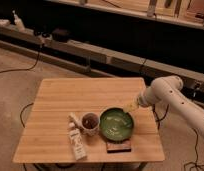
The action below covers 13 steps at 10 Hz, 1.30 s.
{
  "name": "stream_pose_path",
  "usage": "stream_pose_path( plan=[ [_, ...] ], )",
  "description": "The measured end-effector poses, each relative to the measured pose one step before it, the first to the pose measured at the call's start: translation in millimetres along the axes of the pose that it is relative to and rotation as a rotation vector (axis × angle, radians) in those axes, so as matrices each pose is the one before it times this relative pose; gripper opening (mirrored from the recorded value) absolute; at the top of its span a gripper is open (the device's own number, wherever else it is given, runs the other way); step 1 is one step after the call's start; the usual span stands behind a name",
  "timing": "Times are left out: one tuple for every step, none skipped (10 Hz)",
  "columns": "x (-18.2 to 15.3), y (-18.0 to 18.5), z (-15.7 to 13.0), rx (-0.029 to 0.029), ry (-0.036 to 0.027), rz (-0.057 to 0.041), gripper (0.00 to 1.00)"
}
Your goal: Drag the ceramic bowl in a circle
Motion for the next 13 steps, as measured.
stream_pose_path(
  plan=[
    [-0.02, -0.05, 0.29, 0.00034, 0.00039, -0.00011, 0.80],
    [0.57, 0.11, 0.25, 0.00002, 0.00334, -0.00104, 0.80],
    [1.33, -0.37, 6.53, 0.00919, 0.01117, -0.00650, 0.80],
    [1.92, -0.12, 9.58, 0.01808, 0.01698, -0.00233, 0.80],
    [2.78, -0.74, 11.86, 0.02215, 0.01779, -0.00574, 0.80],
    [0.98, -0.37, 10.19, 0.01585, 0.00867, -0.00738, 0.80],
    [-1.90, 0.49, 9.44, 0.01020, -0.00023, -0.01513, 0.80],
    [-2.36, 0.61, 6.32, 0.00695, -0.00173, -0.01010, 0.80],
    [-3.48, -0.45, 7.91, 0.01088, -0.00422, -0.01137, 0.80],
    [-4.48, -4.04, 8.77, 0.01345, -0.01434, -0.01526, 0.80],
    [-3.44, -3.53, 5.94, 0.00823, -0.01337, -0.01001, 0.80],
    [-3.70, -2.32, 4.92, 0.00554, -0.01305, -0.00620, 0.78],
    [-5.06, -0.68, 5.29, 0.00354, -0.01737, -0.00132, 0.70]
  ],
)
